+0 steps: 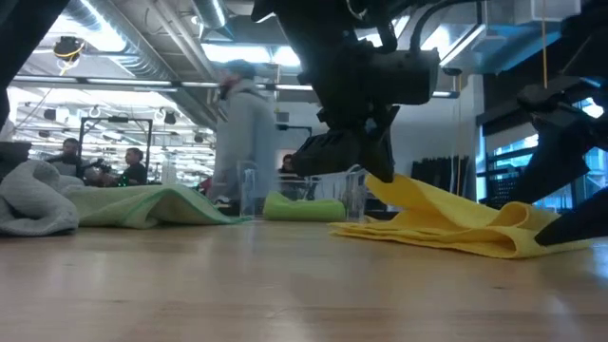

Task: Fold microfiber towels
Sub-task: Fold the yellow microfiber cloth

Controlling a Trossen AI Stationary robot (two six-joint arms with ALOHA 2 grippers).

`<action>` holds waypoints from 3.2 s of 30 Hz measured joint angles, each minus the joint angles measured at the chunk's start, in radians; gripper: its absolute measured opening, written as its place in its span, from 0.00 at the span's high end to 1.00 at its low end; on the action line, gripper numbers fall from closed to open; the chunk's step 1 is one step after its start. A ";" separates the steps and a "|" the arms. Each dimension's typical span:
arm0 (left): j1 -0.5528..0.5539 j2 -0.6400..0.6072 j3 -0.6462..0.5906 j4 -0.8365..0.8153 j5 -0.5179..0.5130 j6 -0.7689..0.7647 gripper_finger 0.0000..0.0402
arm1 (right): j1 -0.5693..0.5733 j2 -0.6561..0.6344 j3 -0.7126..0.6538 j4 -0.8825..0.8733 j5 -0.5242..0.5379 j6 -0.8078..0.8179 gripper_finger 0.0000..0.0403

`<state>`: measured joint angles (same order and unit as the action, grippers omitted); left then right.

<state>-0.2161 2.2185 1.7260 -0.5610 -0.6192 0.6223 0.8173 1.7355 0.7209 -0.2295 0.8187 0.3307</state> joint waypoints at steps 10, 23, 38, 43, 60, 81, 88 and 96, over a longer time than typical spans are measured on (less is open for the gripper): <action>0.000 0.000 0.000 -0.005 0.008 -0.017 1.00 | 0.000 0.000 0.019 -0.051 -0.021 -0.019 0.65; 0.000 0.000 0.000 -0.006 0.008 -0.018 1.00 | 0.000 -0.001 0.020 -0.051 -0.006 -0.039 0.96; 0.000 0.000 -0.001 -0.037 0.008 -0.020 1.00 | -0.003 -0.002 0.157 -0.169 0.176 -0.076 0.98; 0.000 0.001 -0.001 -0.046 0.004 -0.026 1.00 | -0.009 -0.002 0.166 -0.164 0.231 -0.075 0.98; 0.004 0.001 -0.001 -0.105 -0.071 -0.078 1.00 | -0.047 -0.002 0.166 -0.058 0.109 -0.152 0.95; -0.033 0.002 -0.010 -0.191 -0.008 -0.234 1.00 | -0.123 -0.002 0.103 0.110 -0.252 -0.224 0.94; -0.017 0.002 -0.010 -0.193 0.158 -0.300 1.00 | -0.151 -0.002 0.084 0.111 -0.305 -0.179 0.94; -0.035 0.002 -0.057 -0.201 0.248 -0.302 1.00 | -0.153 -0.002 0.056 0.172 -0.360 -0.184 0.93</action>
<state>-0.2516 2.2200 1.6688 -0.7622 -0.3717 0.3202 0.6643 1.7340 0.7769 -0.0575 0.4592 0.1467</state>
